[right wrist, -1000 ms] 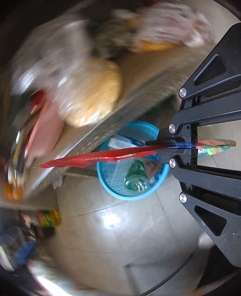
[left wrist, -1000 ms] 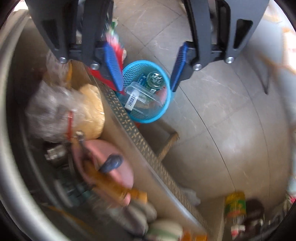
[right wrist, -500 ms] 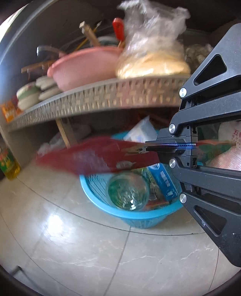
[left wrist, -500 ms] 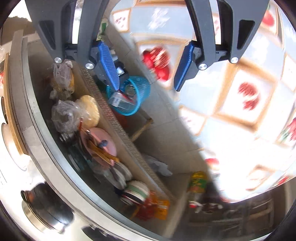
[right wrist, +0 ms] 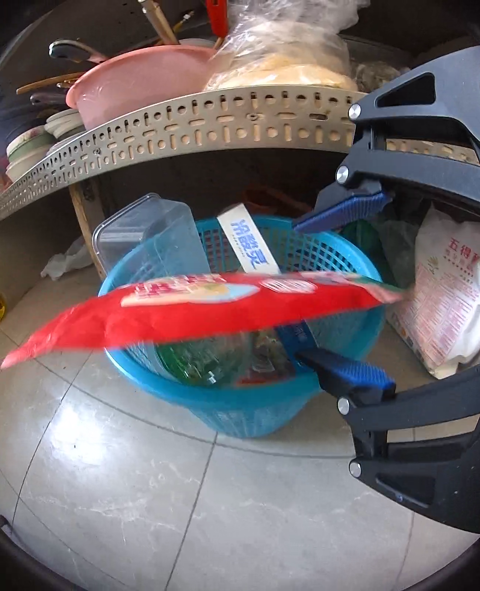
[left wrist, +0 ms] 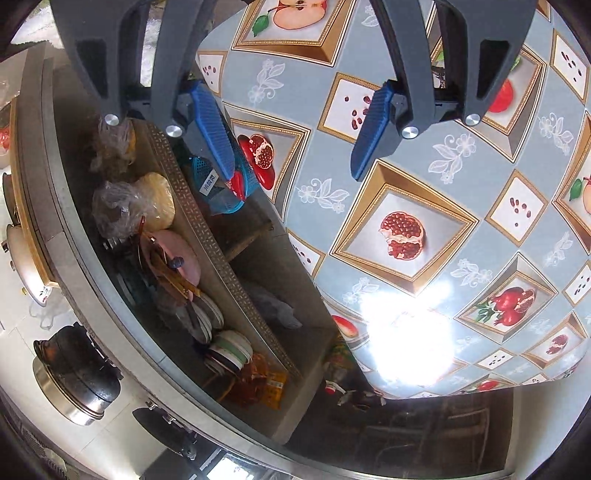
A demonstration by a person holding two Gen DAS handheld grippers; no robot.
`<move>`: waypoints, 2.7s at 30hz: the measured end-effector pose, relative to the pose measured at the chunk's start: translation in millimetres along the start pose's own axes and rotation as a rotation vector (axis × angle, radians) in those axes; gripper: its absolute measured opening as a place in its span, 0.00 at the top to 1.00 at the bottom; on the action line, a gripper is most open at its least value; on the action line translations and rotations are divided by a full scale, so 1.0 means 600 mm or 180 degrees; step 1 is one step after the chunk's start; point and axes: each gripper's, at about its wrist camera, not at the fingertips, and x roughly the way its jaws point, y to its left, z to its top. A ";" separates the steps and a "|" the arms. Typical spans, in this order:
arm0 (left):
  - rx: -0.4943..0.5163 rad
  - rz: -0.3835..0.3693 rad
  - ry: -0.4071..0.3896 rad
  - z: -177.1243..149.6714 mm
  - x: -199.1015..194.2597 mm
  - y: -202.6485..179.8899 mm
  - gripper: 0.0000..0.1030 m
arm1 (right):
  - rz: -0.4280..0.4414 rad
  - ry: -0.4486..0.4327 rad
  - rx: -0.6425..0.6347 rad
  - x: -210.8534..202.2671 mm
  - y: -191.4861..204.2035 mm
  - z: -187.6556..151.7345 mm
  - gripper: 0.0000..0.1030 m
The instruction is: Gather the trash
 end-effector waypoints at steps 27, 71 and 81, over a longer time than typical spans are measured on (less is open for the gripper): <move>0.0699 0.0082 -0.1124 -0.204 -0.112 -0.133 0.06 | 0.1407 -0.1370 0.3023 -0.599 -0.266 -0.297 0.08; 0.0140 0.2073 -0.0986 -0.405 -0.099 -0.103 0.05 | 0.1549 -0.1134 0.2845 -0.717 -0.173 -0.249 0.08; 0.0030 0.2175 -0.0924 -0.412 -0.102 -0.088 0.05 | 0.1478 -0.1134 0.2807 -0.718 -0.170 -0.250 0.08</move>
